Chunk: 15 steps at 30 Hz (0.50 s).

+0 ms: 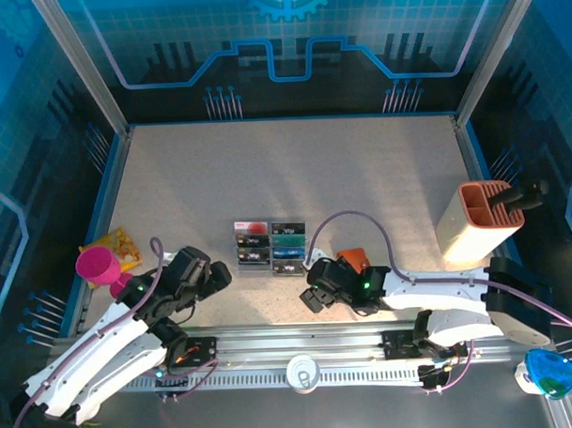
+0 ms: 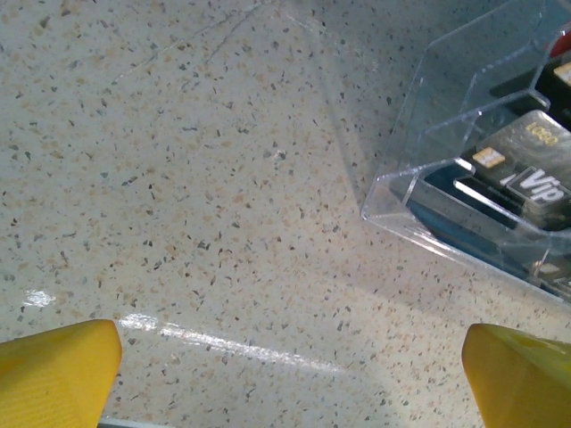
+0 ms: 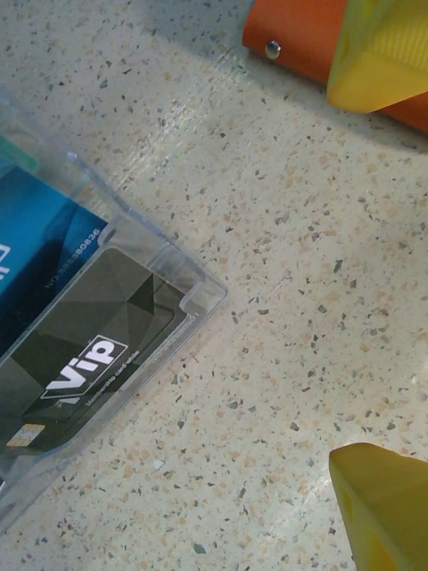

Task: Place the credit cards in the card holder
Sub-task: Move the storage box to the center of the table.

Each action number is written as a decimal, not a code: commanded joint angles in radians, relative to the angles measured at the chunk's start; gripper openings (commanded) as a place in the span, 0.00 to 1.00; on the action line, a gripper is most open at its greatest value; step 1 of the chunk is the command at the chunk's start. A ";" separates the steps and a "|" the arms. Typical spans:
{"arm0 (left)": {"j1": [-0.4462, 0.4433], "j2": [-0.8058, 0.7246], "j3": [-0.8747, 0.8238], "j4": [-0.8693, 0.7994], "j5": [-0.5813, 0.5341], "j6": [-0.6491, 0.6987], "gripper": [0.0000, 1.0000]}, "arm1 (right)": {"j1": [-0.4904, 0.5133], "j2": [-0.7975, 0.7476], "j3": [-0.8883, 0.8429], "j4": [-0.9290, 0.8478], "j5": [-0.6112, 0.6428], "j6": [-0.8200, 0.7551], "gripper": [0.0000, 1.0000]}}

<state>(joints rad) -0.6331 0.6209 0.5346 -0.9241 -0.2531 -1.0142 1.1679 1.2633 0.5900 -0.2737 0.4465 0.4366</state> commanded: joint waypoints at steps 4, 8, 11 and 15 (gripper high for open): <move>-0.092 0.020 -0.029 -0.054 -0.063 -0.106 0.99 | 0.022 0.018 0.018 -0.005 0.041 0.004 0.96; -0.148 0.081 -0.006 -0.058 -0.100 -0.111 0.99 | 0.022 0.018 0.004 0.014 0.054 0.011 0.96; -0.182 0.128 0.003 -0.041 -0.125 -0.112 0.99 | 0.022 0.025 0.009 0.018 0.076 0.011 0.97; -0.213 0.187 0.012 -0.012 -0.167 -0.100 0.99 | 0.018 0.051 0.025 0.029 0.092 0.006 0.97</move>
<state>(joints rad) -0.8291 0.7864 0.5190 -0.9424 -0.3603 -1.1015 1.1782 1.2922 0.5911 -0.2607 0.4988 0.4374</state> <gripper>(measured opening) 0.992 0.969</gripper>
